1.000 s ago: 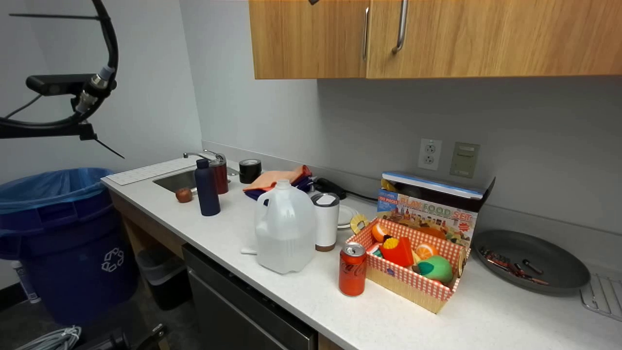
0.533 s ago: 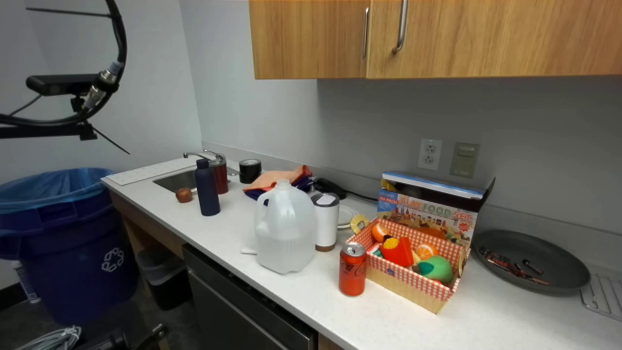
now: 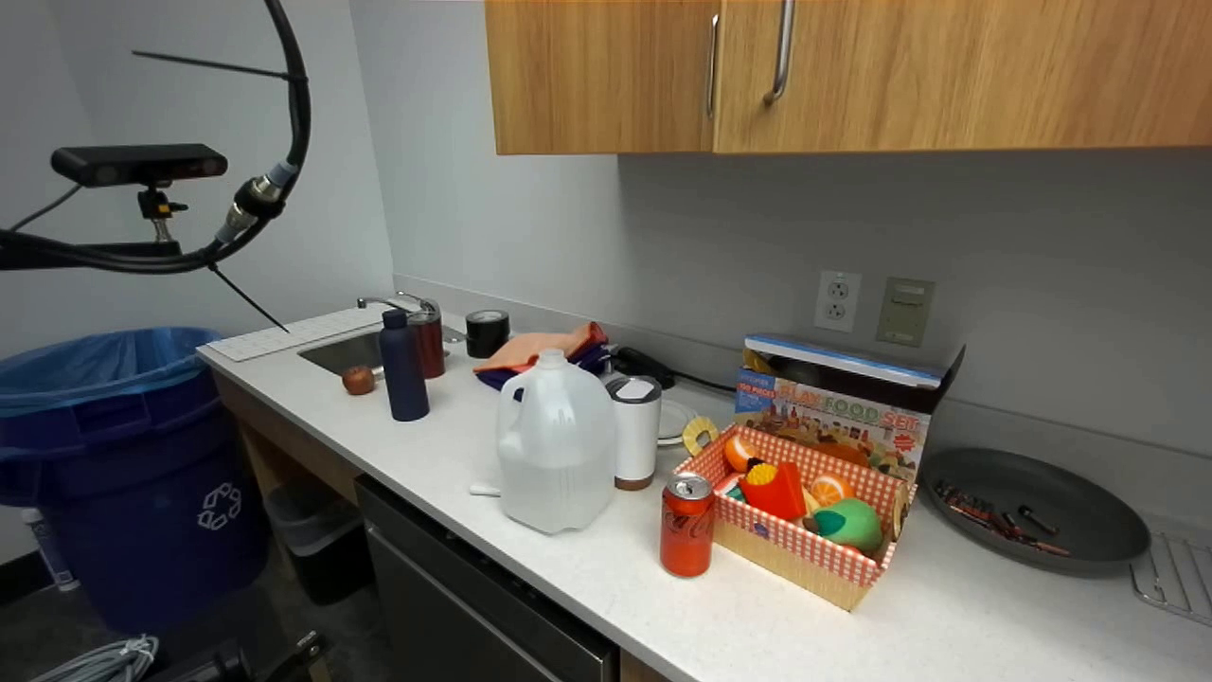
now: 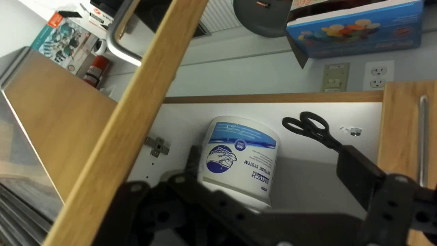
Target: Open the top right cabinet door
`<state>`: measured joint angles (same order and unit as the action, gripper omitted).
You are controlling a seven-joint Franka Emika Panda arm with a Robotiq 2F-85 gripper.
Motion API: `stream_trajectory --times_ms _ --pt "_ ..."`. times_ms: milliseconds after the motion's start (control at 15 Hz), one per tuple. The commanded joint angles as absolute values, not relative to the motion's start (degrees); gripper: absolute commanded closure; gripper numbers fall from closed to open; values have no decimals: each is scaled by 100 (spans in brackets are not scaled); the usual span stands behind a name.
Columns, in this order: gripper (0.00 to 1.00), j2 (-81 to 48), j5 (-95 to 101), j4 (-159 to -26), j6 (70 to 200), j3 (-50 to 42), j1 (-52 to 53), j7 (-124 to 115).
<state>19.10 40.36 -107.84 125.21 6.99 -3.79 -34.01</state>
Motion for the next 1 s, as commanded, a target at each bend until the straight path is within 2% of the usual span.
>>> stream_trajectory --times_ms 0,333,933 --pt "0 1608 4498 -10598 12889 605 -548 -3192" --pt "0 1609 4939 -10553 12303 536 -693 -3498" --pt "0 2626 5316 -10688 11187 162 -973 -3921"
